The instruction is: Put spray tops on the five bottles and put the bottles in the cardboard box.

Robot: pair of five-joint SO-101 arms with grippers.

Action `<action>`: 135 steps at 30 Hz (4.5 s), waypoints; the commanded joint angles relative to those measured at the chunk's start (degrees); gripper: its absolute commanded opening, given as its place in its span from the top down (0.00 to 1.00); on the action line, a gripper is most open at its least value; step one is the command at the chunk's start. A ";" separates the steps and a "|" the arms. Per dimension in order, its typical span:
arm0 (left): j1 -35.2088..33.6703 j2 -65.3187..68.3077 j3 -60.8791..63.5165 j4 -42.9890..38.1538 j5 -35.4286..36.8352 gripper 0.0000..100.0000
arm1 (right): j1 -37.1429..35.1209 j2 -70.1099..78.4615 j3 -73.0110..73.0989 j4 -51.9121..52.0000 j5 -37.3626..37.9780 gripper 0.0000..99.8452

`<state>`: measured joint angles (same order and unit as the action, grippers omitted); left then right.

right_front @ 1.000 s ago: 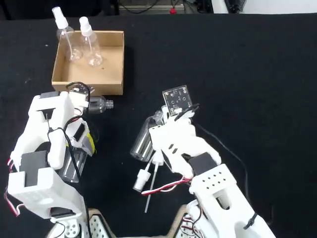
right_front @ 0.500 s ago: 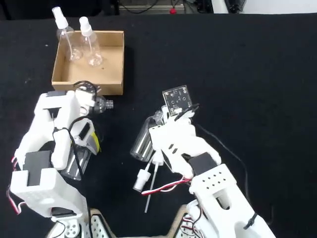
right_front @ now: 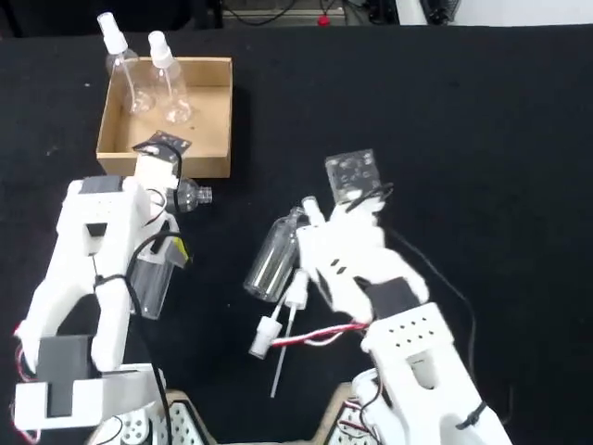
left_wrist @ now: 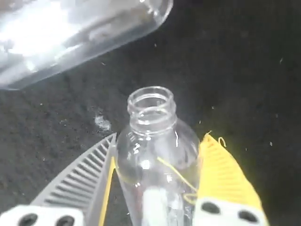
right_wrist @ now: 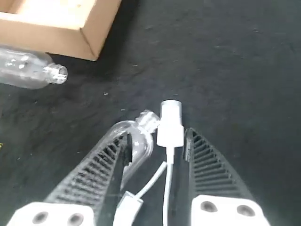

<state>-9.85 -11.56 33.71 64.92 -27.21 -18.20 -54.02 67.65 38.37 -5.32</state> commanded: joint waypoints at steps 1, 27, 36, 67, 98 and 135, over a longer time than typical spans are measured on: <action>-0.04 -3.08 0.22 -1.32 4.13 0.75 | 1.41 -0.31 -5.23 3.52 -1.14 0.82; 4.35 -4.13 8.22 -7.74 8.35 0.75 | 4.75 54.81 -37.41 3.78 -0.18 0.82; 4.79 -15.03 13.93 -7.74 8.35 0.75 | 0.79 56.13 -36.44 3.52 0.00 0.82; 4.88 -13.54 13.14 -7.74 8.26 0.75 | 3.96 65.54 -44.53 13.27 0.35 0.88; 14.90 -32.70 11.30 -12.22 10.73 0.75 | 14.07 32.13 -76.88 35.16 -11.52 0.95; 26.33 -82.02 41.36 -16.26 19.08 0.75 | -0.26 15.43 -67.65 27.25 -21.63 0.95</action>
<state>15.47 -89.71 75.65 47.78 -8.92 -17.41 -35.30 -0.84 68.18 -26.77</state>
